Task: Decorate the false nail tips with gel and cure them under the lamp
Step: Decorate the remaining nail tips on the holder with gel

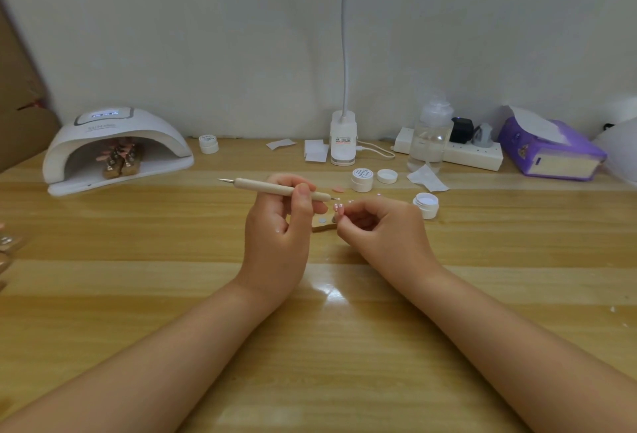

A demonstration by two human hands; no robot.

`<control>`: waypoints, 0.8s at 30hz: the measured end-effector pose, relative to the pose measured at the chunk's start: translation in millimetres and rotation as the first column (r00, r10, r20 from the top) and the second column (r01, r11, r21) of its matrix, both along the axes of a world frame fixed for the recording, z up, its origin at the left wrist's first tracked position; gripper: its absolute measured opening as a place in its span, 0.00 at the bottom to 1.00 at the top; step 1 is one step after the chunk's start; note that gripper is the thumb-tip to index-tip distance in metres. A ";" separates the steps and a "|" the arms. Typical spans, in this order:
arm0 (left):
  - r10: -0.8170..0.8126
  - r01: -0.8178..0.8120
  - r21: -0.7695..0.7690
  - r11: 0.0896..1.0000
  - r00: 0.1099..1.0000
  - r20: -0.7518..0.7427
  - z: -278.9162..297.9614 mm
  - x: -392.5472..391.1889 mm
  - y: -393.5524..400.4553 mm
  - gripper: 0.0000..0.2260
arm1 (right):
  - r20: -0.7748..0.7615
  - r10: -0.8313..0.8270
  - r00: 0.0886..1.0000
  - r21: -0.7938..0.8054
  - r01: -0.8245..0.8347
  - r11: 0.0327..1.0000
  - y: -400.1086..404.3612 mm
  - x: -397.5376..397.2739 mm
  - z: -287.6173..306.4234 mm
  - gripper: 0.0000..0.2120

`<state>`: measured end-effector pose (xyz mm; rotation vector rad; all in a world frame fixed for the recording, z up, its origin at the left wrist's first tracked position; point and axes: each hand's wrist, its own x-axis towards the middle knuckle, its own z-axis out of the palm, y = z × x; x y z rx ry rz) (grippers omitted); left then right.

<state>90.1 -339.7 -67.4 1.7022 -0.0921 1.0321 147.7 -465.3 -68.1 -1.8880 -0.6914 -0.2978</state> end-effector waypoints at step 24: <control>0.007 -0.004 0.038 0.999 0.996 -0.084 -5.9 2.2 2.6 0.05 | -0.001 0.009 1.000 0.001 -0.009 1.000 -1.2 -3.1 2.2 0.03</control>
